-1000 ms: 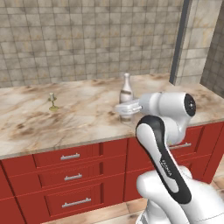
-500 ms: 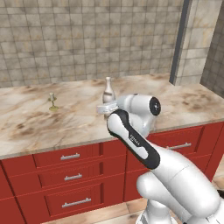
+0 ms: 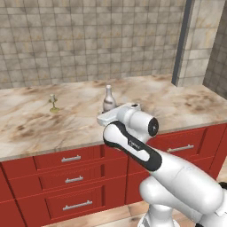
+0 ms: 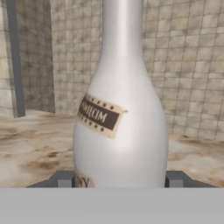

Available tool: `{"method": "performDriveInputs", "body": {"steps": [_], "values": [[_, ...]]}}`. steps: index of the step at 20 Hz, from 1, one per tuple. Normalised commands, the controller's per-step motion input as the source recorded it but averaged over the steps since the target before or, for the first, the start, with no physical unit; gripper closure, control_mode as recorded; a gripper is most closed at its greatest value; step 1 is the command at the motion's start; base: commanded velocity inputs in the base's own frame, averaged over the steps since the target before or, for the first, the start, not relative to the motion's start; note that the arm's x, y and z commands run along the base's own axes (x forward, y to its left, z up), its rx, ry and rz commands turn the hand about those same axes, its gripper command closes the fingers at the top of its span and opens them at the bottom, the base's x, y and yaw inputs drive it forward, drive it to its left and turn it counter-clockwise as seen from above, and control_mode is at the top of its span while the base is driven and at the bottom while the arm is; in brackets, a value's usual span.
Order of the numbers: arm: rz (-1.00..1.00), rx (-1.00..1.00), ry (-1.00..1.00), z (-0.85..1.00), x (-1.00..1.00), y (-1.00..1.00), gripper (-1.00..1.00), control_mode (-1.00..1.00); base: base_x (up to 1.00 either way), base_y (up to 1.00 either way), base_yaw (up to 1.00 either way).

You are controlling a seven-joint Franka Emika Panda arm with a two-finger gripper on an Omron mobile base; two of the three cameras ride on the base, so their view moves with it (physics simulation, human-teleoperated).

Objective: Open the cabinet directly in front. Then move the liquor and the cup to the dining counter with the candle on it.

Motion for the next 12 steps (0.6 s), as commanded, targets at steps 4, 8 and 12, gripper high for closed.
{"method": "performDriveInputs", "body": {"steps": [4, 8, 12], "values": [[0.00, 0.03, 0.02, 0.00, 0.18, 0.00, 1.00, -1.00, 0.00, 0.00, 0.00], [0.00, 0.01, 0.03, 0.00, 0.68, 0.00, 1.00, -1.00, 0.00, 0.00, 0.00], [0.00, 0.00, 0.02, -0.01, 0.74, 0.00, 1.00, -1.00, 0.00, 0.00, 0.00]]}}
